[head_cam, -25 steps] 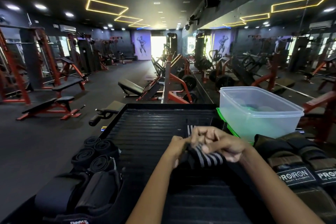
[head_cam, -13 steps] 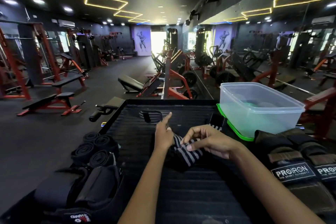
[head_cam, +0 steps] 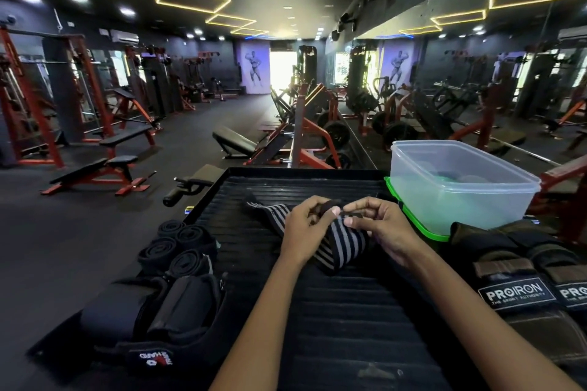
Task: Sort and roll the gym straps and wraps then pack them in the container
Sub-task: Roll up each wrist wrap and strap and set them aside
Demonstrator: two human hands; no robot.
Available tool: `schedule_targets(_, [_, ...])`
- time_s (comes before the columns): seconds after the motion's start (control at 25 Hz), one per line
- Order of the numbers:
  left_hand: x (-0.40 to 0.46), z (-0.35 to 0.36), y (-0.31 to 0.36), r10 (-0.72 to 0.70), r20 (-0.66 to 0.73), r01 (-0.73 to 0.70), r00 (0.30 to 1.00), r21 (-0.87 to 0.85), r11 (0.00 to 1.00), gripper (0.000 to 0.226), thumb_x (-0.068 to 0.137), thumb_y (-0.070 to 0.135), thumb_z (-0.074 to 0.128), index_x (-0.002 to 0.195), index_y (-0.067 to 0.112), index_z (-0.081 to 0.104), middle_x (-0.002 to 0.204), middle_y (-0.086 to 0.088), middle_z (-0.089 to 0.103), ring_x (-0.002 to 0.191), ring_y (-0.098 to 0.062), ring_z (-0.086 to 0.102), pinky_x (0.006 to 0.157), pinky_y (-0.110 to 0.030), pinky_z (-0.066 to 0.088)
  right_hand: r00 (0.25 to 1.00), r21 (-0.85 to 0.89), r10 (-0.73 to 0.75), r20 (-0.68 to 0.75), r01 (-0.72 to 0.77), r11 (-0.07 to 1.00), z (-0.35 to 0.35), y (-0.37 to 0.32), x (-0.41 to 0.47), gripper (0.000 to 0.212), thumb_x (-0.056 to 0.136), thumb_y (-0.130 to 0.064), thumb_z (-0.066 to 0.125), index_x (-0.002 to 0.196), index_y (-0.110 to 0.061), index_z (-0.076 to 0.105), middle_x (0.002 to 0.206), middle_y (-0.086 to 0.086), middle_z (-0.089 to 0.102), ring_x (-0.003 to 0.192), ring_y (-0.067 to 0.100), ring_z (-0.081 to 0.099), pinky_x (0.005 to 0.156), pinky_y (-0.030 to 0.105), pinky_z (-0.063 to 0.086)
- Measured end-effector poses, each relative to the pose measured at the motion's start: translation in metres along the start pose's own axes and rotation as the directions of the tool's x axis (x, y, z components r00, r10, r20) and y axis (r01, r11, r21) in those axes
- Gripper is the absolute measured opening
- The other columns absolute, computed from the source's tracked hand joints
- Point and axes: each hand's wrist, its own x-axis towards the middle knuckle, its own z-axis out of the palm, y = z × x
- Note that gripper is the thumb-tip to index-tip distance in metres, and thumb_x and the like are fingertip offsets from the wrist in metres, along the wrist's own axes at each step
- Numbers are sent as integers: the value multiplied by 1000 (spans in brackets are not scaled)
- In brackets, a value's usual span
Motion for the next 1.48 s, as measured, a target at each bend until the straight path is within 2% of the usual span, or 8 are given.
schedule_targets(0.16, [-10, -6, -2, 46, -45, -48, 998, -63, 997, 20, 89, 13, 66, 108, 19, 66, 96, -1, 69, 86, -8, 66, 74, -18, 52, 997, -82, -68, -21, 66, 994, 2, 4, 0, 16, 73, 2, 76, 88, -5, 71, 90, 19, 73, 83, 21, 69, 85, 32, 54])
schedule_targets(0.36, [-14, -6, -1, 89, -72, -82, 993, 98, 992, 17, 93, 13, 60, 103, 12, 74, 101, 3, 73, 99, -5, 65, 85, -10, 45, 994, -117, -103, 31, 106, 987, 2, 3, -1, 15, 74, 2, 76, 88, 2, 70, 85, 15, 74, 79, 19, 70, 79, 30, 55])
schedule_targets(0.48, [-13, -4, -2, 30, -128, -27, 991, 27, 999, 18, 89, 10, 65, 105, 12, 73, 102, -2, 73, 95, -6, 67, 83, -13, 49, 986, -121, -121, 114, 134, 984, 1, 2, -2, 13, 74, 7, 74, 84, 3, 68, 81, 7, 74, 76, 13, 69, 73, 22, 55])
schedule_targets(0.6, [-13, -7, 1, -84, -148, 65, 985, -127, 990, 12, 84, 12, 72, 90, 14, 63, 81, -1, 72, 71, -3, 67, 64, -15, 49, 975, -125, -153, 160, 174, 977, 2, 6, -2, 14, 74, 7, 74, 80, -3, 66, 83, 7, 74, 77, 13, 68, 74, 21, 54])
schedule_targets(0.8, [-19, -4, 2, -85, -97, 84, 992, -13, 996, 12, 84, 10, 72, 76, 9, 63, 52, 11, 61, 53, 3, 55, 56, -11, 40, 963, -186, -238, 124, 259, 948, 3, 21, 3, 24, 76, 2, 76, 88, -14, 62, 80, -3, 65, 76, 13, 61, 73, 27, 47])
schedule_targets(0.92, [-18, -4, 1, -61, -76, 63, 995, 25, 998, 10, 85, 5, 68, 80, 12, 64, 63, 10, 65, 62, 2, 59, 63, -12, 43, 959, -256, -251, 130, 277, 926, 3, 24, 5, 34, 78, -3, 76, 103, -26, 69, 85, -13, 70, 80, 9, 64, 79, 30, 49])
schedule_targets(1.04, [-16, -2, -1, -66, -100, 67, 993, 7, 998, 16, 83, 2, 70, 80, 15, 61, 74, 5, 68, 70, 1, 63, 68, -12, 46, 954, -309, -273, 119, 297, 903, 5, 24, 5, 27, 78, -7, 76, 93, -30, 72, 96, -4, 74, 95, 14, 68, 93, 40, 51])
schedule_targets(1.48, [-13, 2, 0, 6, -98, -6, 995, 5, 1000, 16, 80, 0, 72, 79, 15, 70, 86, -3, 73, 80, -7, 66, 74, -18, 51, 965, -305, -256, -52, 228, 925, 0, 22, 8, 10, 78, -15, 79, 86, -11, 73, 92, 7, 71, 90, 19, 68, 87, 38, 54])
